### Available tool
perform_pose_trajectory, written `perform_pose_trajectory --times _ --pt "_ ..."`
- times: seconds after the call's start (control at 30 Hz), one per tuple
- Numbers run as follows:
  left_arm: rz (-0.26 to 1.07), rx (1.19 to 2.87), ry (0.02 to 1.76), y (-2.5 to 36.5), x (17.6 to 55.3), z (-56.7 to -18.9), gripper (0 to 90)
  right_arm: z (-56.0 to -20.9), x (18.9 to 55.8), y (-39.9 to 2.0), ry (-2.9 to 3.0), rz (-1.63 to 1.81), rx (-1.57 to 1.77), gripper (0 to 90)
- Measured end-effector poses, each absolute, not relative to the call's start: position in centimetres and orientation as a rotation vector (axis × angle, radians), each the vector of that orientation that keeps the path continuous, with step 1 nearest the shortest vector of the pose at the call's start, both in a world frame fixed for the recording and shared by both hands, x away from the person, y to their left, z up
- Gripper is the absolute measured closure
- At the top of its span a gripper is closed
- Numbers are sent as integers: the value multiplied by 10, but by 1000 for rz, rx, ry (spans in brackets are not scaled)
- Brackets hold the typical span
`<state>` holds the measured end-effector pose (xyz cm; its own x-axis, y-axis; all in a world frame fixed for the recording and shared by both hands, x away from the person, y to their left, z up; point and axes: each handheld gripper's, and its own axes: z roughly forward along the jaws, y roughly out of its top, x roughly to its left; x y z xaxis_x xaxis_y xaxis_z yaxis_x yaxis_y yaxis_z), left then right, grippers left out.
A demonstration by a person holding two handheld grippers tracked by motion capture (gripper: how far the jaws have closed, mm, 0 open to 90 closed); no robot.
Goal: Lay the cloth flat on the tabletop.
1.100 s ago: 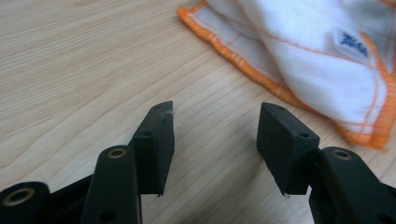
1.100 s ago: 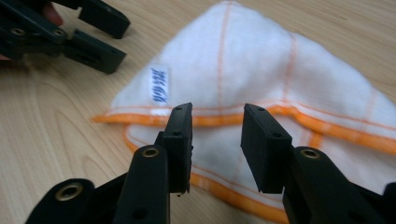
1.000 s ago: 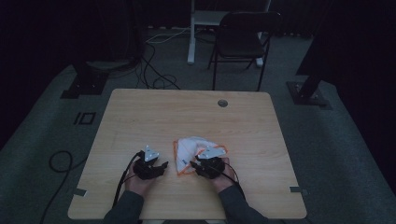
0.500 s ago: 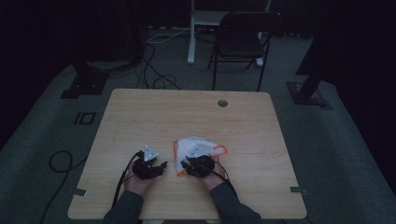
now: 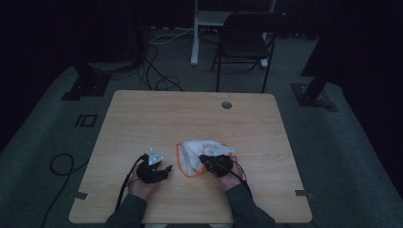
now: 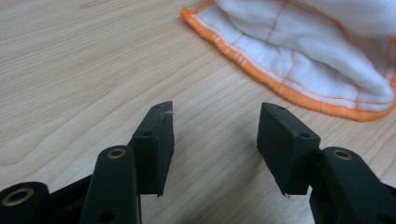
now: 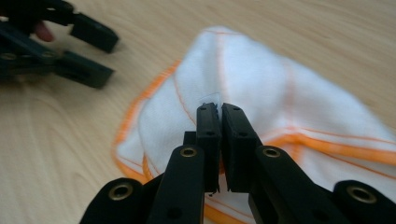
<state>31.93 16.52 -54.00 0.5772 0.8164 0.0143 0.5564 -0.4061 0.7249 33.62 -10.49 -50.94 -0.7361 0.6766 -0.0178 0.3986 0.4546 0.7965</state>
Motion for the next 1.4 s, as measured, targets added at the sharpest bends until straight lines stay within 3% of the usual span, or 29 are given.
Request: perform_pose_trajectory --times 0.57,0.93,1.03,1.4 --pt "482 2154 1023 132 341 -533 517 -504 350 -162 2270 1099 1054 865" --pt "531 2189 1047 120 363 -536 663 -508 351 -186 2236 1078 1113 865" --pt "557 2181 1087 122 366 -536 697 -507 352 -194 2213 1076 1139 865" --pt "604 2144 1188 150 374 -536 691 -510 352 -216 2171 1062 1198 865"
